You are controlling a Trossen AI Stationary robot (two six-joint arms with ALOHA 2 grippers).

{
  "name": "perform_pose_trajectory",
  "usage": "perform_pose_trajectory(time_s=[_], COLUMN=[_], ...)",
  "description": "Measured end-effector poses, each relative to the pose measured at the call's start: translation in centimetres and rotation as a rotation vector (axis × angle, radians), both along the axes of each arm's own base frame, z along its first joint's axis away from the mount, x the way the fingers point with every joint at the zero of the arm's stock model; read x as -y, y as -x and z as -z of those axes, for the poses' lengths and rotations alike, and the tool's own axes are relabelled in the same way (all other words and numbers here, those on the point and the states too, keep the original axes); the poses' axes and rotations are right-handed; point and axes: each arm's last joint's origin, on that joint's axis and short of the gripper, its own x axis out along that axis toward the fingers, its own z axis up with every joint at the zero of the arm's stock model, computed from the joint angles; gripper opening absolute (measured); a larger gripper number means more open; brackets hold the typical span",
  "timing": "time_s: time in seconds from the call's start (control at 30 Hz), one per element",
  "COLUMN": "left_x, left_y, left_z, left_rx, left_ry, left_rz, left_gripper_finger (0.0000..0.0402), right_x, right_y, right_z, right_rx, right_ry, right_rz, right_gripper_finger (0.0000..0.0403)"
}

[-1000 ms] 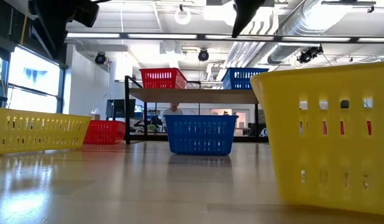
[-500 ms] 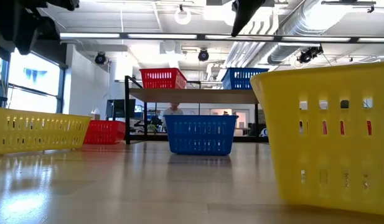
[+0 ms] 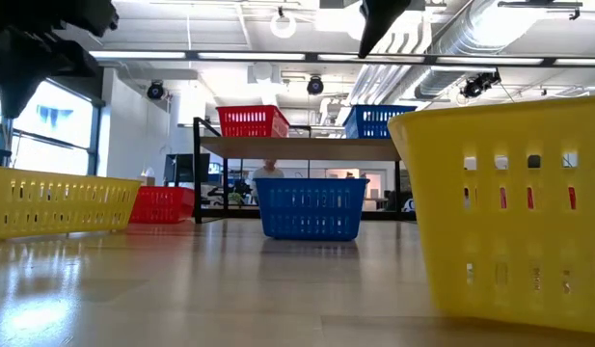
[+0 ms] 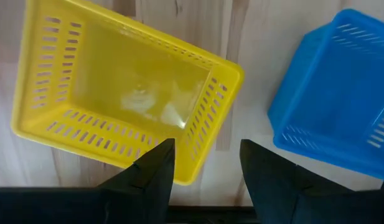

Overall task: Stack baskets on shelf by color
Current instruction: Put the top yellow bin on the shelf

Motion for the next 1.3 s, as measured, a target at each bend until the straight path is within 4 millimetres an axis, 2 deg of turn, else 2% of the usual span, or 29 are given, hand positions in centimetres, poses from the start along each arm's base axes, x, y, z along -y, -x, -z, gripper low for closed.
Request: perform_pose_trajectory(time_s=[0.33,0.97,1.1,1.3], left_x=[0.9,1.5,1.6,1.8], left_y=[-2.0,-3.7,-3.9,-4.3], left_z=[3.0,6.6,7.4,7.6], left_rx=[-0.134,-0.263,-0.288,-0.269], left_ry=[0.004,-0.021,-0.019,0.001], left_rz=[0.078,0.058,0.057,0.056], left_gripper_finger=[0.0172,0.0171,0.0147,0.0068], right_x=[0.6,0.6,0.6,0.6], right_y=[0.3,0.4,0.4,0.5], right_z=[0.0,0.1,0.1,0.1], right_rx=[-0.028,-0.042,-0.049,-0.052], right_ry=[0.033,0.031,0.03,0.029], right_rz=[0.01,0.007,0.006,0.006], right_gripper_finger=[0.0062,0.0062,0.0062,0.0062])
